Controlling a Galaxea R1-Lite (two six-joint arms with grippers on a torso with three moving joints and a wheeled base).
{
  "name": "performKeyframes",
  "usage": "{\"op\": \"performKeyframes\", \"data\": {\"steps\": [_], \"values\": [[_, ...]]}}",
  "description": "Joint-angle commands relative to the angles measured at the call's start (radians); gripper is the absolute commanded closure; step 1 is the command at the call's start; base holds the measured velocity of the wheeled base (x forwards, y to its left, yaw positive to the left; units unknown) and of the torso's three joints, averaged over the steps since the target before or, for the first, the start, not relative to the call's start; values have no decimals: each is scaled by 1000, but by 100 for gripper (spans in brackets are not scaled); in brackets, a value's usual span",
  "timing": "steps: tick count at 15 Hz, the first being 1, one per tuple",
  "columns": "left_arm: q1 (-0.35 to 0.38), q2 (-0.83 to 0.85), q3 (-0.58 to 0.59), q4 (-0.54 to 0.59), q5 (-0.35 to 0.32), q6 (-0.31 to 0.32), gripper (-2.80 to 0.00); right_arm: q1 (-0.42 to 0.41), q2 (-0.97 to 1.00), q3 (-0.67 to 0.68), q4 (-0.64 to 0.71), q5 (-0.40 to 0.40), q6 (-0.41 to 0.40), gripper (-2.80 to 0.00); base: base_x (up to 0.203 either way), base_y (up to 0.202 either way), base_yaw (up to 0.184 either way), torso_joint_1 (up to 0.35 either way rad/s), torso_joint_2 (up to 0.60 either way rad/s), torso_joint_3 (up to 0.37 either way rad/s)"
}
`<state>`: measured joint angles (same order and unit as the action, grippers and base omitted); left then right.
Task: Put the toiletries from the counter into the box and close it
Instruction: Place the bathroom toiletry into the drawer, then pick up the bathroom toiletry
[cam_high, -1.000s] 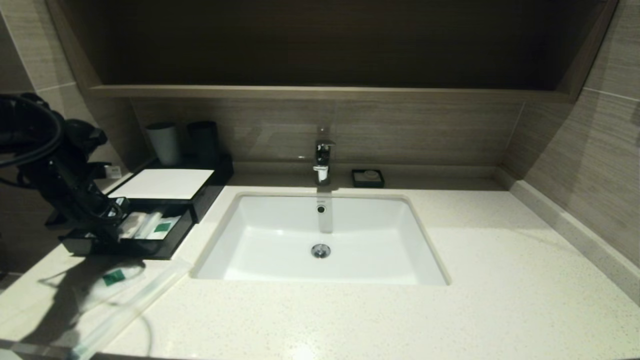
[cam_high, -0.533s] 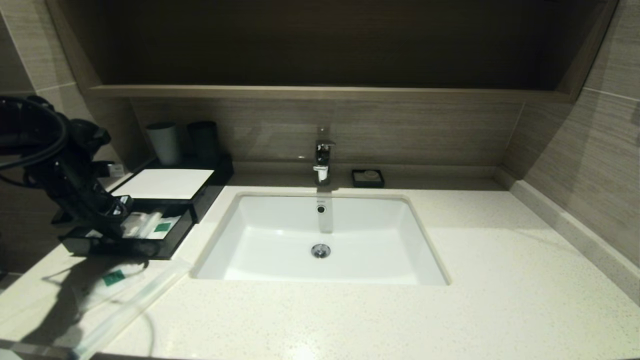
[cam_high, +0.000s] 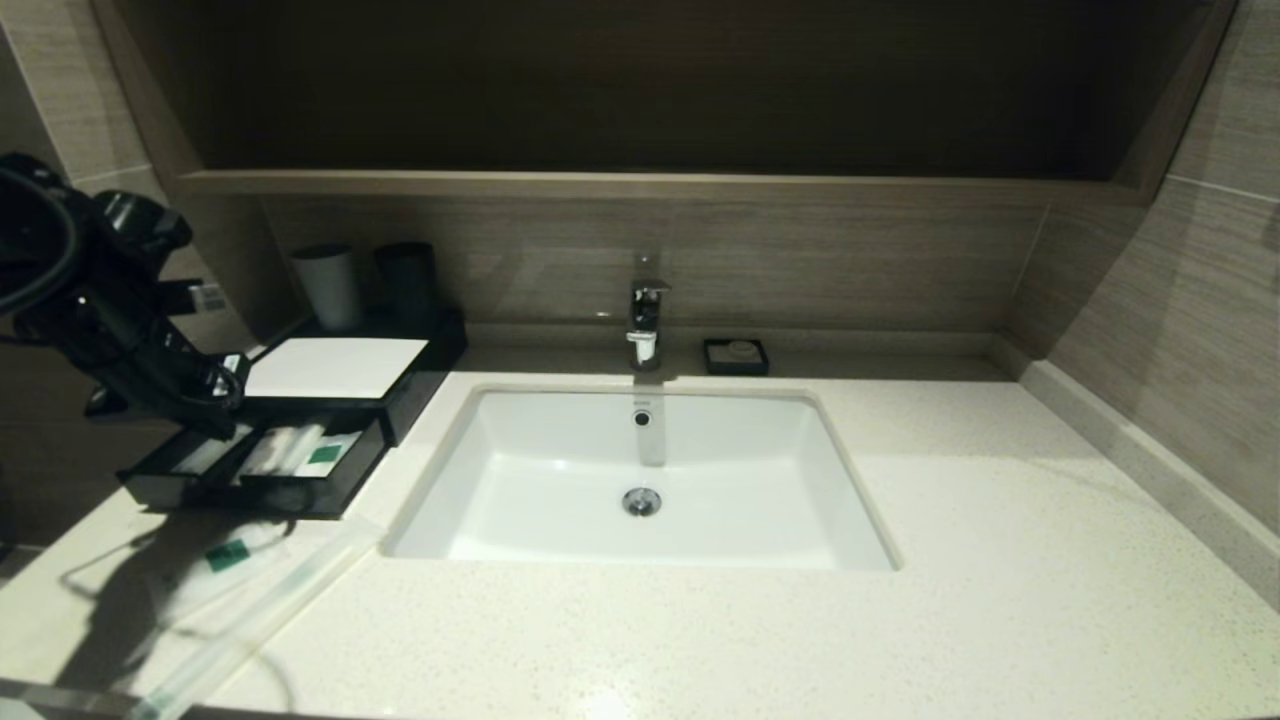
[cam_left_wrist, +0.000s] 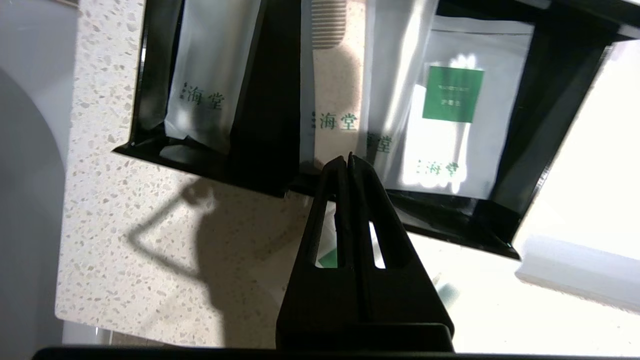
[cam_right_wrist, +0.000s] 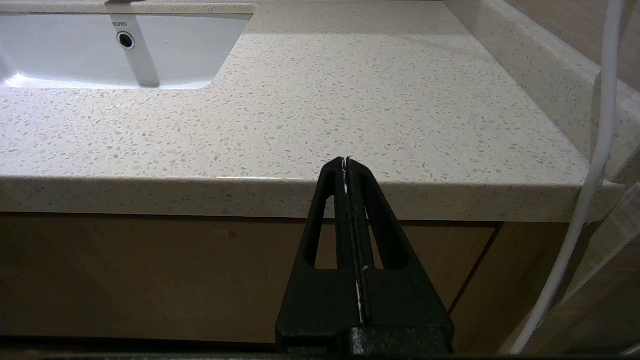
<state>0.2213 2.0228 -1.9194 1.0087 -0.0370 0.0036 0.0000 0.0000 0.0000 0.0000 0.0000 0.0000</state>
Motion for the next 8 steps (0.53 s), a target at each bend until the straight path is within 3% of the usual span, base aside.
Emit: {"op": "performKeyframes", "data": {"steps": [1,6,8], "values": [[0,-61,0,8,-1,1,0,0,0,0,0,0,0,0,0,0,0,0,0,0],[0,-202,16,118,-13,11,0,0,0,0,0,0,0,0,0,0,0,0,0,0],[-2,-273,63,173,-48,29,0,0,0,0,0,0,0,0,0,0,0,0,0,0]]}}
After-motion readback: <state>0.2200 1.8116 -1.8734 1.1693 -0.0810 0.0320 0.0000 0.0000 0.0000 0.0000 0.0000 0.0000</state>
